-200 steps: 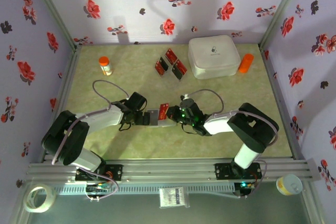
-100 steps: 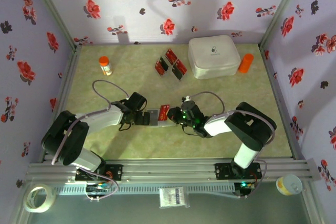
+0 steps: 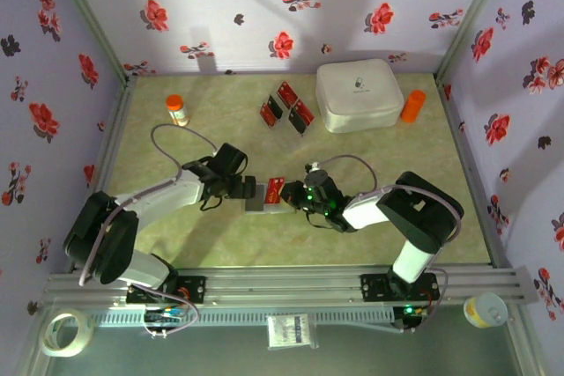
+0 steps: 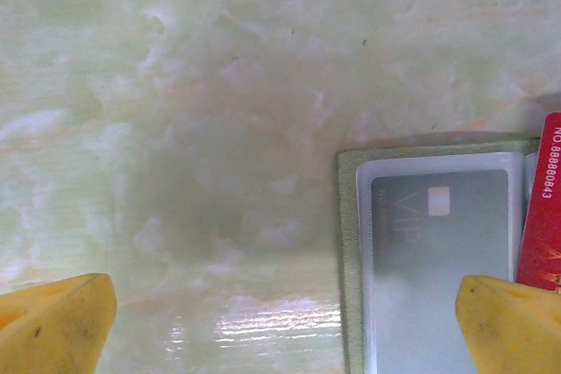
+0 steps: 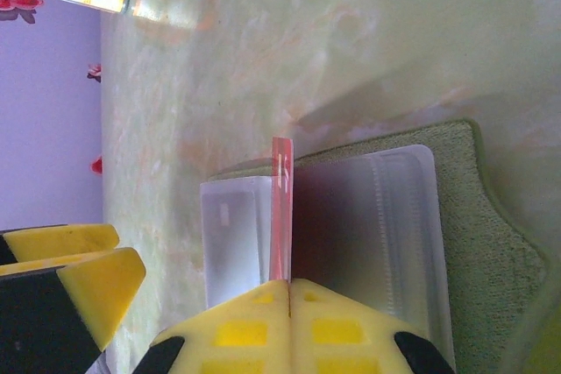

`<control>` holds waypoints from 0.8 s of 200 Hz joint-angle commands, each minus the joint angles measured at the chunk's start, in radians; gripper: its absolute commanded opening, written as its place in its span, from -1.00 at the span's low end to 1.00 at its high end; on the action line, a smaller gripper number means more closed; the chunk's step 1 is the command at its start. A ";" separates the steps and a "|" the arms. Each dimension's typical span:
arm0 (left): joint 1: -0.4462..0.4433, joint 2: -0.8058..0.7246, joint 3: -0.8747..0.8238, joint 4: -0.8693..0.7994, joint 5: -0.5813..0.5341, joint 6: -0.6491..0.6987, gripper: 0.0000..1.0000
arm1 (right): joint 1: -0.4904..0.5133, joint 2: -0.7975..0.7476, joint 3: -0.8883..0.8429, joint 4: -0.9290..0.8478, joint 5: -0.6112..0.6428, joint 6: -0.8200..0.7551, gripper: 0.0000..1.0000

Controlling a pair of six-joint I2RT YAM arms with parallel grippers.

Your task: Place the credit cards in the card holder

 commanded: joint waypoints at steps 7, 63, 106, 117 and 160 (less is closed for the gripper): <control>-0.001 0.048 -0.004 -0.009 0.012 0.011 0.99 | 0.006 -0.001 -0.011 -0.001 -0.012 -0.003 -1.00; -0.001 0.059 -0.067 0.021 0.004 -0.006 0.99 | -0.008 -0.009 -0.011 0.012 0.001 -0.042 -1.00; -0.001 0.065 -0.083 0.032 0.004 -0.009 0.99 | -0.014 0.007 -0.015 0.067 0.012 -0.070 -1.00; -0.002 0.065 -0.085 0.032 0.004 -0.010 0.99 | -0.014 0.012 -0.017 0.084 0.016 -0.076 -1.00; -0.001 0.065 -0.094 0.038 0.004 -0.012 1.00 | -0.014 0.040 -0.026 0.141 0.015 -0.081 -1.00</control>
